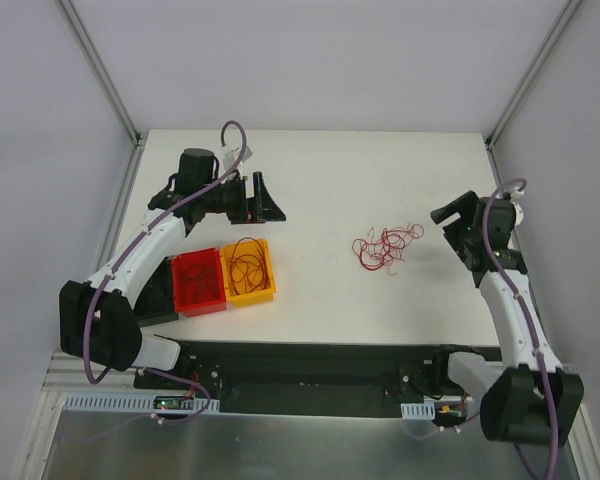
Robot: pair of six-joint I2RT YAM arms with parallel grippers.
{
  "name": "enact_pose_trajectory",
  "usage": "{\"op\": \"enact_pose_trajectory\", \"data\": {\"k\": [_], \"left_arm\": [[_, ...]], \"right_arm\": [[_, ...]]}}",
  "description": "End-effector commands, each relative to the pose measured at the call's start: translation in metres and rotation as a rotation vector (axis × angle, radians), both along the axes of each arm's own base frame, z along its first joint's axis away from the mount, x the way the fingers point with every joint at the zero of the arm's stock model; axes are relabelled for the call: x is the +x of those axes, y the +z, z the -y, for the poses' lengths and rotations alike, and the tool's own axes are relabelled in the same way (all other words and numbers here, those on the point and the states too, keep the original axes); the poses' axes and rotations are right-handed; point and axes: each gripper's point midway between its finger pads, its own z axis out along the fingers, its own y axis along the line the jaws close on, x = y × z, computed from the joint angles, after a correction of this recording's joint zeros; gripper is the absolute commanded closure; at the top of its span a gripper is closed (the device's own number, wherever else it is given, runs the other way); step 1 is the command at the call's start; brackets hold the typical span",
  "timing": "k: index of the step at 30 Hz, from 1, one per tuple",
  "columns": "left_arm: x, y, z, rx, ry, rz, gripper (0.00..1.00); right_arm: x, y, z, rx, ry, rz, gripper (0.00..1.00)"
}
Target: Untangle the cables
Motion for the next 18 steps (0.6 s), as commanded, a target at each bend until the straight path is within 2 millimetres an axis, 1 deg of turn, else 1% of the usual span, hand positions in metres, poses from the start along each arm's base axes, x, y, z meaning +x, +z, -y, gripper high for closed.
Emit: {"op": "enact_pose_trajectory", "data": {"k": [1,4,7,8,9,10,12,14,15,16,18], "left_arm": [[-0.002,0.002,0.003,-0.018,-0.022,0.012,0.18],[-0.004,0.003,0.005,-0.021,-0.040,0.021,0.12],[-0.004,0.001,0.006,-0.010,-0.047,0.035,0.11],[-0.004,-0.001,0.006,-0.007,-0.045,0.032,0.11],[-0.004,-0.001,0.006,-0.007,-0.046,0.029,0.11],[-0.003,-0.002,0.007,-0.008,-0.047,0.022,0.12],[-0.004,-0.003,0.008,-0.014,-0.053,0.015,0.12],[-0.004,-0.002,0.007,-0.012,-0.050,0.021,0.13],[-0.003,0.000,0.007,-0.010,-0.048,0.028,0.12],[-0.004,0.000,0.006,-0.008,-0.046,0.032,0.13],[-0.004,0.003,0.006,-0.008,-0.043,0.043,0.13]], "right_arm": [[0.021,-0.035,-0.039,0.254,0.121,-0.128,0.13],[0.042,-0.051,-0.051,0.343,0.149,-0.120,0.16],[0.061,-0.066,-0.065,0.467,0.166,-0.092,0.20],[0.067,-0.067,-0.070,0.501,0.184,-0.072,0.23],[0.073,-0.070,-0.075,0.536,0.193,-0.067,0.29],[0.077,-0.072,-0.078,0.560,0.198,-0.065,0.37],[0.085,-0.072,-0.082,0.586,0.207,-0.053,0.52],[0.092,-0.061,-0.083,0.581,0.224,-0.023,0.75],[0.096,-0.052,-0.081,0.564,0.232,0.003,0.84],[0.100,-0.038,-0.078,0.539,0.240,0.038,0.91],[0.106,-0.003,-0.067,0.457,0.245,0.098,1.00]]}}
